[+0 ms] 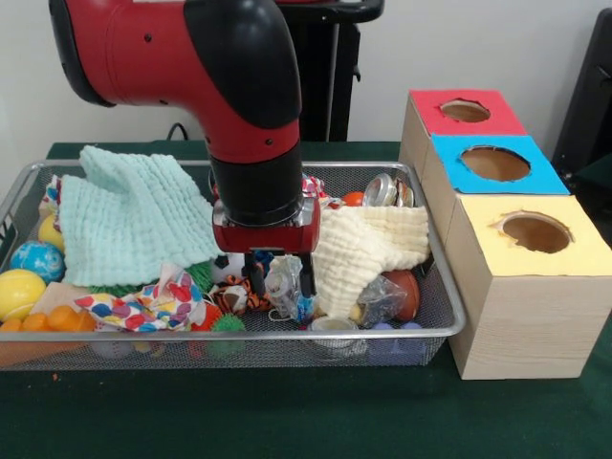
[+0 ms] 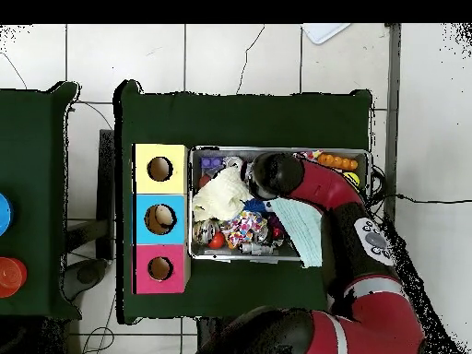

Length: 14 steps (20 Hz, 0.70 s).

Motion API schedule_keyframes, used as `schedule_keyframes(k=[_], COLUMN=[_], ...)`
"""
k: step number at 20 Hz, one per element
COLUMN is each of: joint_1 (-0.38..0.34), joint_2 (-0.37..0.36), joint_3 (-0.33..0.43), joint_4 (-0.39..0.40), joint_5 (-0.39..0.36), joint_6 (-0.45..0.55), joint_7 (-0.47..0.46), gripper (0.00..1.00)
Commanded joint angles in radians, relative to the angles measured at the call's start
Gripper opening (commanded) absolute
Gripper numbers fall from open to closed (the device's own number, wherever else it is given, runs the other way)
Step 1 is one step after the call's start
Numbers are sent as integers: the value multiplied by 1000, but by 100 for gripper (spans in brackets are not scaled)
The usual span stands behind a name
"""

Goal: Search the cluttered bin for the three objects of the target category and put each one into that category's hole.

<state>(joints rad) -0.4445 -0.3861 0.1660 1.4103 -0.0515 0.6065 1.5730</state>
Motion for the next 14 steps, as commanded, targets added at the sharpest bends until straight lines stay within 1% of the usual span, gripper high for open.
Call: schedule_keyframes(k=[1, 3, 8, 10, 14], joint_1=[-14, -15, -15, -8, 21], joint_2=[165, 179, 190, 201, 204], joint_3=[42, 42, 52, 48, 18], joint_4=[4, -3, -20, -38, -66], joint_5=[-65, -60, -36, -31, -38], joint_6=[-73, -66, -3, 39, 122], joint_7=[23, 22, 10, 6, 13], gripper=[100, 100, 100, 100, 100])
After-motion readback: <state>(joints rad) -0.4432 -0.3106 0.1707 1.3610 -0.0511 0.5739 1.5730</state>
